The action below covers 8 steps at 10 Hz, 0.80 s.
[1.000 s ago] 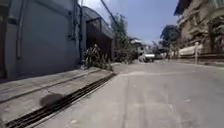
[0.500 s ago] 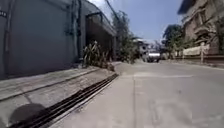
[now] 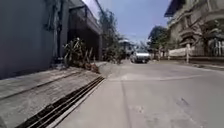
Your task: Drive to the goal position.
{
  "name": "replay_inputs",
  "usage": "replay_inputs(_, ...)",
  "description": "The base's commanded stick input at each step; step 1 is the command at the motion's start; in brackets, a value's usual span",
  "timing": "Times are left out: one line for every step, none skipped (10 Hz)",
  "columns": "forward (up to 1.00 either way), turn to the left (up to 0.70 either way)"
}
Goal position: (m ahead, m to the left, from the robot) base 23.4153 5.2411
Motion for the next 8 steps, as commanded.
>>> replay_inputs(1.0,0.0)
replay_inputs(1.0,0.0)
replay_inputs(1.0,0.0)
replay_inputs(1.0,0.0)
replay_inputs(1.0,0.0)
replay_inputs(1.0,0.0)
replay_inputs(1.0,0.0)
replay_inputs(1.0,0.0)
